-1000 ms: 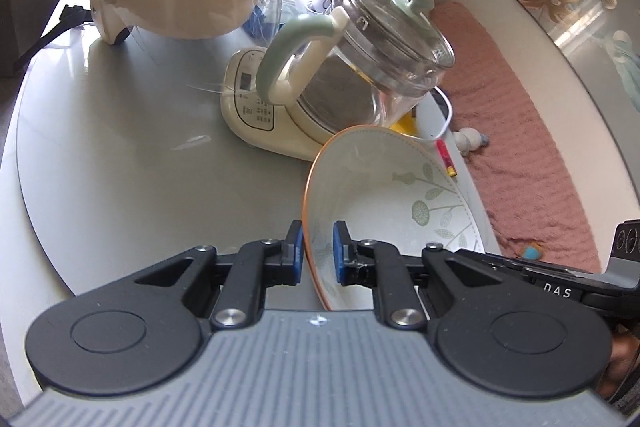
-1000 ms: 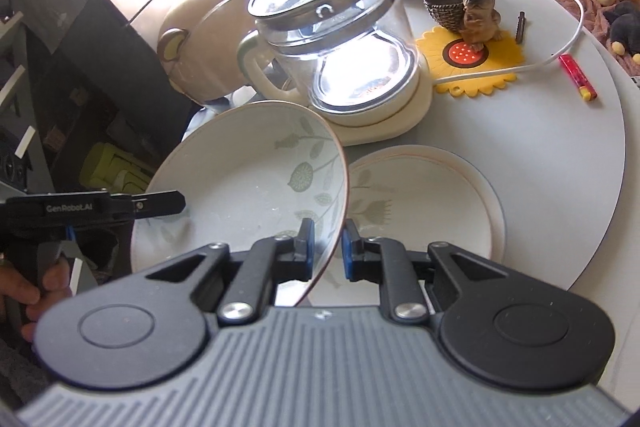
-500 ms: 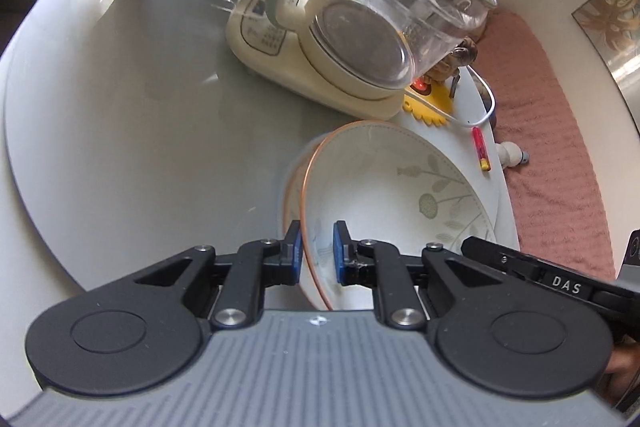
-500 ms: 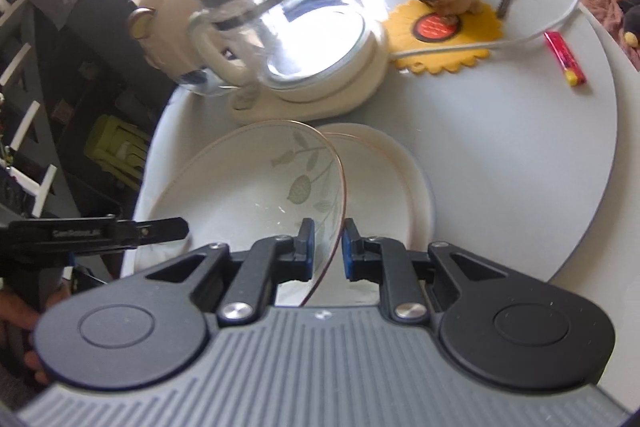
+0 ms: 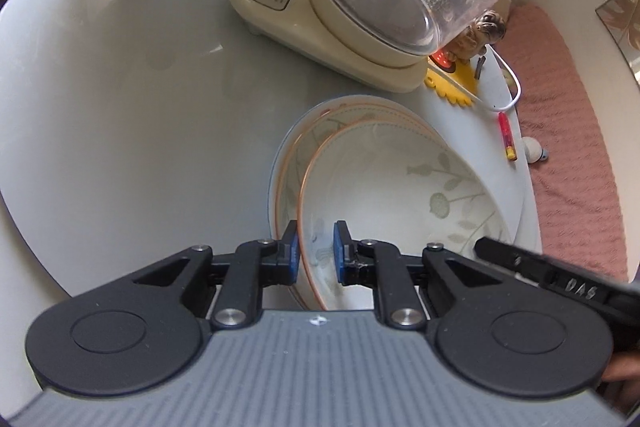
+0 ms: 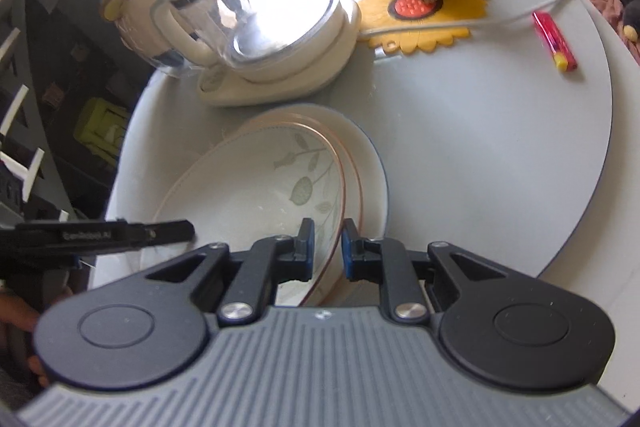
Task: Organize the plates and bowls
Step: 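Lower the leaf-pattern plate onto the stacked plates with both grippers, then open both grippers to release the plate rim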
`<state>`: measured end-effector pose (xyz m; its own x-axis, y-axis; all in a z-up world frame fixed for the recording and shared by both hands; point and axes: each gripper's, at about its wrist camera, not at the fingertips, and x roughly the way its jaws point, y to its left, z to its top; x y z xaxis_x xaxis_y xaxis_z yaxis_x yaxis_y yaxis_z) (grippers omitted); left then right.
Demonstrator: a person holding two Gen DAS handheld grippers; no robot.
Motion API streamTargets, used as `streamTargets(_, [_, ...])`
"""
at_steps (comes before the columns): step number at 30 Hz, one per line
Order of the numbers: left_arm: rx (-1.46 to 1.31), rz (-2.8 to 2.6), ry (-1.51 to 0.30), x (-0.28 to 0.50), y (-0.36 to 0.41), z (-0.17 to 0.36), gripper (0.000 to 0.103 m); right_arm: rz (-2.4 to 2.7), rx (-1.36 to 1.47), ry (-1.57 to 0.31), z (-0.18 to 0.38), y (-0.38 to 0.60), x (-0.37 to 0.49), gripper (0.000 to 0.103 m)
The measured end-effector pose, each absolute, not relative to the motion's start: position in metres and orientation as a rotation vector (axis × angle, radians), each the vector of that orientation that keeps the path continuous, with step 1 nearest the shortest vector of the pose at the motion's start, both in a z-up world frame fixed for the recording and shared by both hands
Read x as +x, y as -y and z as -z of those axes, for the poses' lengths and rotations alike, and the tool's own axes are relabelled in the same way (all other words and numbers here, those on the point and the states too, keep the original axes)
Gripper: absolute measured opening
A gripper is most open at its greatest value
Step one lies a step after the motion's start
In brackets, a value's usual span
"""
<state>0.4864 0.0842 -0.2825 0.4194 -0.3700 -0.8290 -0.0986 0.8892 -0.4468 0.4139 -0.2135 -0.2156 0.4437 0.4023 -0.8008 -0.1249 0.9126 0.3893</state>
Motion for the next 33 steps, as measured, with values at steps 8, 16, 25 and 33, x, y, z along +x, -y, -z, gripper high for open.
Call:
streamTargets(8, [-0.472, 0.166, -1.145, 0.498, -0.076, 0.286, 0.018, -0.304, 0.304, -1.077, 0.223, 0.218, 0.418, 0.017])
streamTargets(16, [-0.483, 0.152, -1.155, 0.499, -0.078, 0.29, 0.018, -0.266, 0.291, -1.093, 0.229, 0.211, 0.422, 0.017])
streamTargets(25, [-0.486, 0.161, -1.159, 0.5, -0.083, 0.281, 0.026, -0.242, 0.254, -1.084, 0.233, 0.203, 0.425, 0.015])
streamTargets(33, [-0.553, 0.199, -1.177, 0.491, -0.092, 0.281, 0.031, -0.241, 0.224, -1.081, 0.235, 0.197, 0.43, 0.018])
